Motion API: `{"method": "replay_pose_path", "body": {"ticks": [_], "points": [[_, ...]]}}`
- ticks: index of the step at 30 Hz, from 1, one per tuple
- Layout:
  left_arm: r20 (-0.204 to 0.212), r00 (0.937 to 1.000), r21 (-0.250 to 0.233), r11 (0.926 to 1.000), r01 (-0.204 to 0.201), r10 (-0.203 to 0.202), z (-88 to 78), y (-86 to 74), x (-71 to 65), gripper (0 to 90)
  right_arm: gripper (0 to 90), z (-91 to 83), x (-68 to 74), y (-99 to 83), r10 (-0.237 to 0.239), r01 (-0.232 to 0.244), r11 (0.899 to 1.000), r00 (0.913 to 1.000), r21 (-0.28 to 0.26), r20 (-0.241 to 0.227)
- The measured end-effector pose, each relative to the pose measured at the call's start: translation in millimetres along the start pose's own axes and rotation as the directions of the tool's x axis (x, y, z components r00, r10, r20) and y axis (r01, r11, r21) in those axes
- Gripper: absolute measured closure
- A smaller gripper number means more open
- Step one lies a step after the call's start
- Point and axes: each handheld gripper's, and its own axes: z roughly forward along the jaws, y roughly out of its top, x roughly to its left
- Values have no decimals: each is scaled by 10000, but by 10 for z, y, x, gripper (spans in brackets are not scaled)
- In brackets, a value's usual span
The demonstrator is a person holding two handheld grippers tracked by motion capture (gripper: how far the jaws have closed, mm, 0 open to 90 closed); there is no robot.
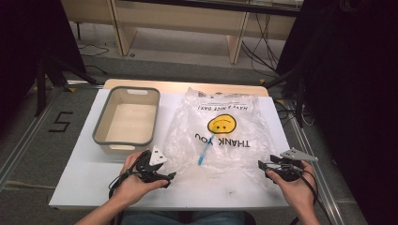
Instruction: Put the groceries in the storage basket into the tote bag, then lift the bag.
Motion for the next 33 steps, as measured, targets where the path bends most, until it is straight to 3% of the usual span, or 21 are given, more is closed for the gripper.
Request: {"method": "replay_pose_path", "body": {"ticks": [20,33], "points": [[156,9997,-195,9997,164,-161,48,7,24,248,382,-72,-54,-6,147,-151,9996,9998,236,164],[390,9992,641,9979,77,-102,259,29,-60,252,348,-56,-56,-127,-49,93,9965,9986,829,-533]]}}
